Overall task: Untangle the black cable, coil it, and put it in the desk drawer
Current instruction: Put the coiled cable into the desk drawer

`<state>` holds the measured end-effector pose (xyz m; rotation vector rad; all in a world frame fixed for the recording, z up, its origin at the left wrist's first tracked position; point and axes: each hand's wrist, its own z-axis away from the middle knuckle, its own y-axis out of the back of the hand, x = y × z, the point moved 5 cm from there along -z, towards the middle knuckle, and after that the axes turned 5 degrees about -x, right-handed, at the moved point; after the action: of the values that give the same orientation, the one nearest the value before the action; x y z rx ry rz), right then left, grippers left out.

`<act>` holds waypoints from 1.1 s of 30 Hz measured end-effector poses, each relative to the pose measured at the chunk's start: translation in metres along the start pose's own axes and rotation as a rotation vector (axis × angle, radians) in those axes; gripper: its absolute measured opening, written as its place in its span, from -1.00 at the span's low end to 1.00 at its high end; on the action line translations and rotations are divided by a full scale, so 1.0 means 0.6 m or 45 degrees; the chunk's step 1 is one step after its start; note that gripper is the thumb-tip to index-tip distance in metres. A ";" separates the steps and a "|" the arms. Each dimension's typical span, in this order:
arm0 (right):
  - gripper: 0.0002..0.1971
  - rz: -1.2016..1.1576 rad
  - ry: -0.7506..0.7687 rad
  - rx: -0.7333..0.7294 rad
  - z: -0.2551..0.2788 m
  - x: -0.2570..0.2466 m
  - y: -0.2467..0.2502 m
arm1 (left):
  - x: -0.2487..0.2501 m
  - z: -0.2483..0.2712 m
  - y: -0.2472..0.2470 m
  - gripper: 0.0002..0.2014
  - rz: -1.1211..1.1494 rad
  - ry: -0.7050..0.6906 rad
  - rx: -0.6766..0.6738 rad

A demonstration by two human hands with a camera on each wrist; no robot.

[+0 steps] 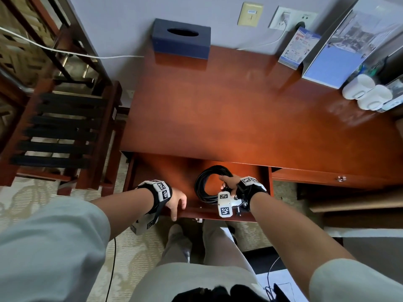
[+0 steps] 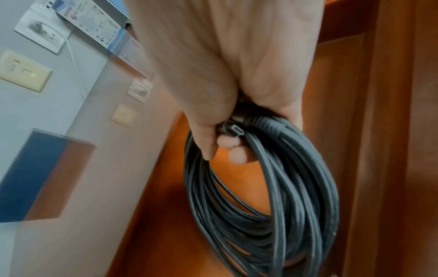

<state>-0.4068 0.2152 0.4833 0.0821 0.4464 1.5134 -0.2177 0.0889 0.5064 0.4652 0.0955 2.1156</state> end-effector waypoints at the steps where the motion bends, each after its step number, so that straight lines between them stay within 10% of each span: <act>1: -0.54 0.029 0.010 -0.009 -0.006 -0.001 -0.006 | -0.002 -0.001 -0.001 -0.40 -0.010 -0.008 0.011; 19: -0.31 0.366 -0.044 0.103 0.007 -0.016 -0.036 | -0.021 0.014 -0.008 -0.46 0.062 -0.024 0.065; 25: -0.07 0.239 -0.094 0.096 -0.029 -0.013 -0.057 | -0.031 0.015 -0.010 -0.47 0.127 0.032 0.080; 33: -0.28 -0.300 -0.060 0.049 -0.047 0.006 -0.069 | -0.042 0.008 -0.016 -0.49 0.282 0.097 0.051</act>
<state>-0.3769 0.2093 0.4433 0.0918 0.4319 1.2693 -0.1962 0.0733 0.5010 0.4349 0.1358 2.3529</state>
